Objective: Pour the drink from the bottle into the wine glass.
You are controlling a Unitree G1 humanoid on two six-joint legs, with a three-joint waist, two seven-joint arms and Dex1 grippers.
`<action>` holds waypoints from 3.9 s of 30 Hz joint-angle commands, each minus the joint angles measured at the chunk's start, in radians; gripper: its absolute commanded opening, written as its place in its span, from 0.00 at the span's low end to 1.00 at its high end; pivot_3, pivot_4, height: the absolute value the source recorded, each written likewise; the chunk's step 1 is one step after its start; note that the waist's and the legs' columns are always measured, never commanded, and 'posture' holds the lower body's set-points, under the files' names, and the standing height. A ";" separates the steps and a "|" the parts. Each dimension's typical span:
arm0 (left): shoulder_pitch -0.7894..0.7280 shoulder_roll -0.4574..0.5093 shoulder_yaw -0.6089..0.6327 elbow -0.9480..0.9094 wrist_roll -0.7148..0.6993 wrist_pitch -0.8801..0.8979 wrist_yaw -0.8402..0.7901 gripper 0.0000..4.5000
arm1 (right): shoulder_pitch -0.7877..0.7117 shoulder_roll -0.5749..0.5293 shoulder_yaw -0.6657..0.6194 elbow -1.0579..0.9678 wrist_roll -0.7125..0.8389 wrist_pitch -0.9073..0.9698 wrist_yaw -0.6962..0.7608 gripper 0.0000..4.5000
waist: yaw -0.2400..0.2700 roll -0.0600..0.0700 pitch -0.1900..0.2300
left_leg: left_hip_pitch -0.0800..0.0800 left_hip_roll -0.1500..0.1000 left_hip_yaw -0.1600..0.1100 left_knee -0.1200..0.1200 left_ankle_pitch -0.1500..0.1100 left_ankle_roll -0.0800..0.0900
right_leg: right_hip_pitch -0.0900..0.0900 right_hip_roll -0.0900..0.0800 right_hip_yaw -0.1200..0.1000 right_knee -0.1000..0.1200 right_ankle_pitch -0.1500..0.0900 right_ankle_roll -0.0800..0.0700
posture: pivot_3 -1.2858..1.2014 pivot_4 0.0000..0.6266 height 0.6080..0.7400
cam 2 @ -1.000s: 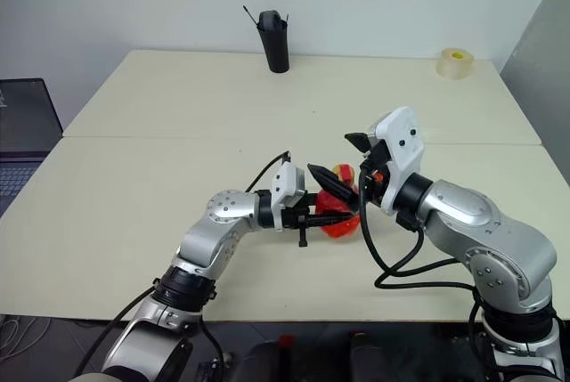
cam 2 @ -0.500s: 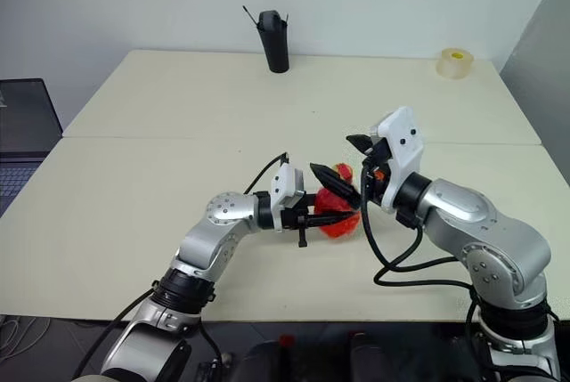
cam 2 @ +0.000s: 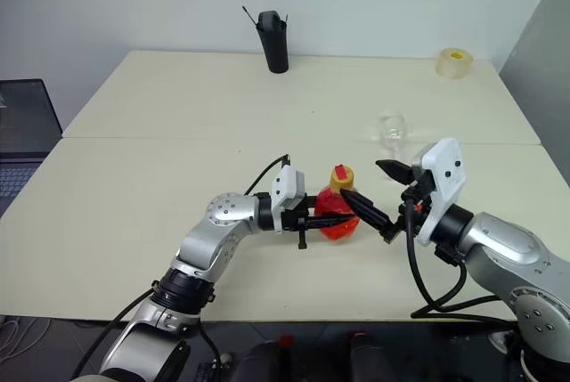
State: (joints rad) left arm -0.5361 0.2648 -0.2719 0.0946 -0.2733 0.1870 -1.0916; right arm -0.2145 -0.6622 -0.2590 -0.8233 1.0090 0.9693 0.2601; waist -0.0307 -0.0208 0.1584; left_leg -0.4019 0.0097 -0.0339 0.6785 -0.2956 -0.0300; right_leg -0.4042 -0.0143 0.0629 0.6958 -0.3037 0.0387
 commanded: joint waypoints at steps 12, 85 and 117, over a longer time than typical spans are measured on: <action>-0.015 -0.009 0.010 -0.020 -0.012 -0.029 0.000 0.19 | -0.170 0.022 0.110 0.039 0.020 -0.041 -0.065 1.00 | 0.001 0.000 0.000 | 0.000 0.000 0.000 0.000 0.000 0.000 | 0.000 0.000 0.000 0.000 0.000 0.000 | 0.52 0.24 1.00; -0.013 -0.001 0.001 -0.026 -0.004 -0.039 0.010 0.18 | -0.132 -0.005 0.081 0.067 0.076 -0.114 -0.036 0.25 | 0.001 0.000 0.000 | 0.000 0.000 0.000 0.000 0.000 0.000 | 0.000 0.000 0.000 0.000 0.000 0.000 | 0.52 0.24 1.00; -0.010 0.015 0.010 -0.031 -0.002 -0.034 0.020 0.18 | 0.205 0.082 -0.069 0.432 -0.397 -0.310 -0.034 0.25 | 0.001 0.002 -0.001 | 0.002 0.001 0.005 -0.001 0.000 0.000 | 0.000 0.002 0.005 0.001 0.000 0.000 | 0.52 0.24 1.00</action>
State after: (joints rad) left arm -0.5364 0.2846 -0.2736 0.1098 -0.2654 0.1674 -1.0758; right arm 0.0028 -0.5766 -0.3174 -0.3523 0.6189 0.6646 0.2189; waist -0.0294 -0.0190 0.1576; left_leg -0.4000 0.0106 -0.0286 0.6777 -0.2955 -0.0302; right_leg -0.4044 -0.0127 0.0679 0.6964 -0.3037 0.0389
